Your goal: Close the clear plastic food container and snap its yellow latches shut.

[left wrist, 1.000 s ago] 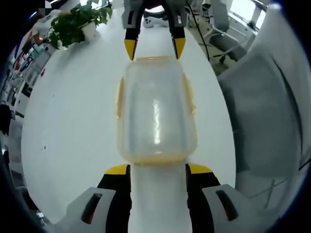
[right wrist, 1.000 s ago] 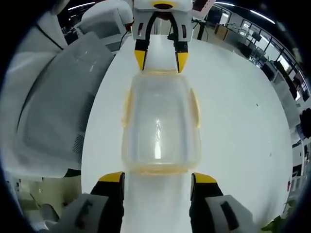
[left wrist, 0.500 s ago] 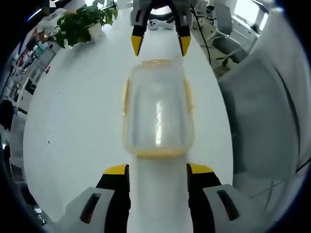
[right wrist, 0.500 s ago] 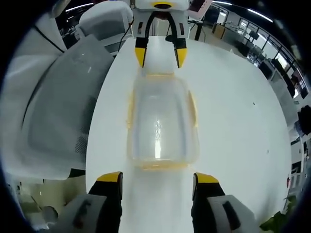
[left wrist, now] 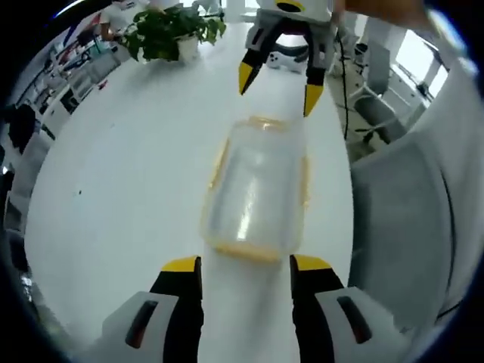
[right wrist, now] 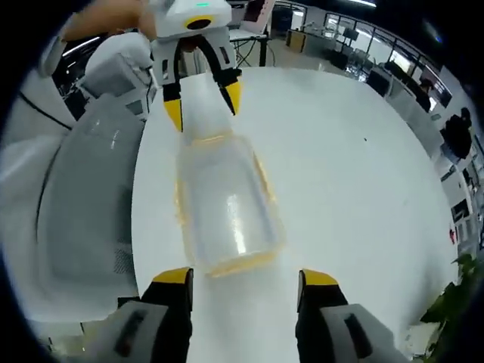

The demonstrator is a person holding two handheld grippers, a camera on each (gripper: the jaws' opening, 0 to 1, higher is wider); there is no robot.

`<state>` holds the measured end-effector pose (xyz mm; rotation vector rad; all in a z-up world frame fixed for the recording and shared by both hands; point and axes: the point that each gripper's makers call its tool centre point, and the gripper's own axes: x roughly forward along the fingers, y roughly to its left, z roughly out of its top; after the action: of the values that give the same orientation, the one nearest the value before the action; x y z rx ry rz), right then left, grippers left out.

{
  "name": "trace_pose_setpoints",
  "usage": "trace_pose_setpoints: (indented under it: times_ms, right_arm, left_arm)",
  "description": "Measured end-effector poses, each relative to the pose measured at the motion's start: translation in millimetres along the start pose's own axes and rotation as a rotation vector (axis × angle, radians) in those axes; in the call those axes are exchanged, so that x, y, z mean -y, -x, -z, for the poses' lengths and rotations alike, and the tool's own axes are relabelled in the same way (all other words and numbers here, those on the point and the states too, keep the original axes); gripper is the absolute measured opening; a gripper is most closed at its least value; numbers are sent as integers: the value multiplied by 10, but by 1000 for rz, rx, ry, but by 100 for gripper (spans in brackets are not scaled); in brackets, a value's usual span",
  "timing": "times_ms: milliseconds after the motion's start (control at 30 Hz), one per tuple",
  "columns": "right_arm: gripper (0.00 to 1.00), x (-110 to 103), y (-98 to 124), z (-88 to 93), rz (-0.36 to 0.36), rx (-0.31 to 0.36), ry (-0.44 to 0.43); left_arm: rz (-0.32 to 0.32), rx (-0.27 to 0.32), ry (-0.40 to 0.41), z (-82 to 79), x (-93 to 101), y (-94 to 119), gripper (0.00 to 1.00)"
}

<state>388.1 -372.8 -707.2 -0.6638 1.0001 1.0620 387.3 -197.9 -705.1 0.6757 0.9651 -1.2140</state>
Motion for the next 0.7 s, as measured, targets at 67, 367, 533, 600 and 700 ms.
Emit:
trace_pose_setpoints:
  times_ms: [67,367,533,600,700]
  right_arm:
    - [46,63,10,14,13,-4,-28]
    - [44,104,5,-3,29,27,-196]
    - [42,31,-51,25,19,6,-276]
    - [42,2,-64,0,13,17,-301]
    - [40,-61,-82,-29,-5,29,-366]
  left_arm:
    - [-6,8,27,-3,-19,-1,44]
    - [-41,72,184,-32,-95,2,43]
    - [-77,134,332,-95,-146,12,43]
    - [-71,162,411,-117,-137,6,43]
    - [-73,176,493,-89,-131,-20,41]
